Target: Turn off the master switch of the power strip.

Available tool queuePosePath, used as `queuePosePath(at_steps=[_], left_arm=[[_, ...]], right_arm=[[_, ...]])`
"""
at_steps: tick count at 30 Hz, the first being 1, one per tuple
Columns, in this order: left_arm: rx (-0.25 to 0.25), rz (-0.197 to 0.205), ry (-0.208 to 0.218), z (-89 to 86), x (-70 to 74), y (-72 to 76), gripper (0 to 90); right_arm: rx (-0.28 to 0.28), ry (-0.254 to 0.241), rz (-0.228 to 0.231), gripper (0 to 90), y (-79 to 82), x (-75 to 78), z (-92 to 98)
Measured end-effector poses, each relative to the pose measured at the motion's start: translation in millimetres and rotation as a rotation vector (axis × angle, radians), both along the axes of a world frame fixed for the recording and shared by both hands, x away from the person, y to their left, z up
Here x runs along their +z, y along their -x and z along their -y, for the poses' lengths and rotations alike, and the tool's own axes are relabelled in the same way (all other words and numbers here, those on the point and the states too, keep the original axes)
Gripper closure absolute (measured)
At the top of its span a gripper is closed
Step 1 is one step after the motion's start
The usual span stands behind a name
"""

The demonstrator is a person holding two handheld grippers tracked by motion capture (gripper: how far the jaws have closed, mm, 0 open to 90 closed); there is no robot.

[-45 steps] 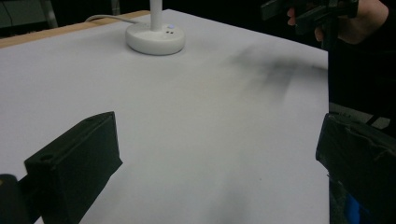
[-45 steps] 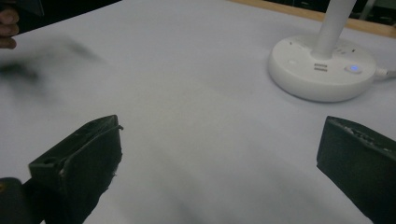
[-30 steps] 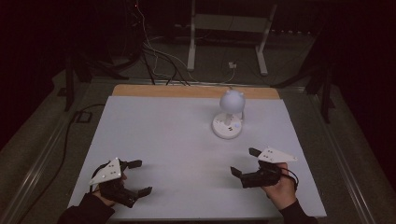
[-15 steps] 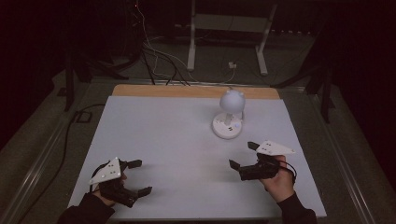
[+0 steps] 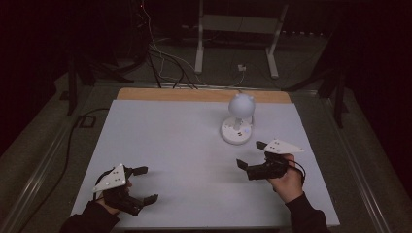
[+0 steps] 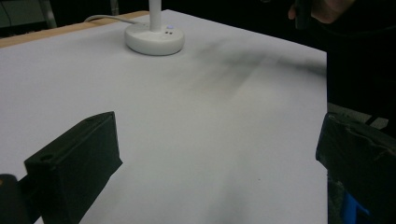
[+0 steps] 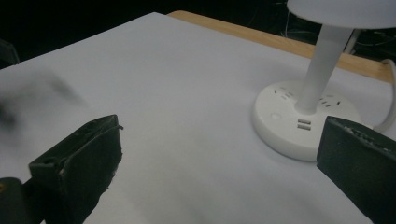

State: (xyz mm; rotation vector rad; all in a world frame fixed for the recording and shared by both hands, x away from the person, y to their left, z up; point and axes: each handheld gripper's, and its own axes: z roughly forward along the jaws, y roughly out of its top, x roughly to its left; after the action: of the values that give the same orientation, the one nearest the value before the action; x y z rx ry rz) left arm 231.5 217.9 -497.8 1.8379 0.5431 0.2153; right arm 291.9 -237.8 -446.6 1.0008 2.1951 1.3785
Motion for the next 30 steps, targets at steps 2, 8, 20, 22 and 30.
queuePosePath(at_steps=[2, 8, 20, 22, 30], left_arm=[[0.001, -0.001, 0.003, -0.2, 0.1, -0.2, 0.3], [0.001, -0.002, 0.003, -0.1, 0.1, -0.2, 0.3], [0.001, -0.002, 0.004, -0.2, 0.1, -0.2, 0.3], [0.000, -0.001, 0.003, -0.2, 0.0, 0.0, 0.3], [0.000, -0.001, 0.005, -0.4, 0.2, -0.2, 0.3]], right_arm=[[-0.003, -0.001, 0.002, 0.0, -2.5, 0.9, 0.2], [-0.022, -0.010, 0.015, 0.0, -10.4, 5.1, 2.4], [-0.059, -0.045, 0.004, 0.0, -30.6, 7.8, 5.5], [-0.066, -0.050, 0.001, 0.0, -34.7, 7.5, 5.3], [-0.086, -0.057, -0.014, 0.0, -51.7, 4.8, 6.0]])
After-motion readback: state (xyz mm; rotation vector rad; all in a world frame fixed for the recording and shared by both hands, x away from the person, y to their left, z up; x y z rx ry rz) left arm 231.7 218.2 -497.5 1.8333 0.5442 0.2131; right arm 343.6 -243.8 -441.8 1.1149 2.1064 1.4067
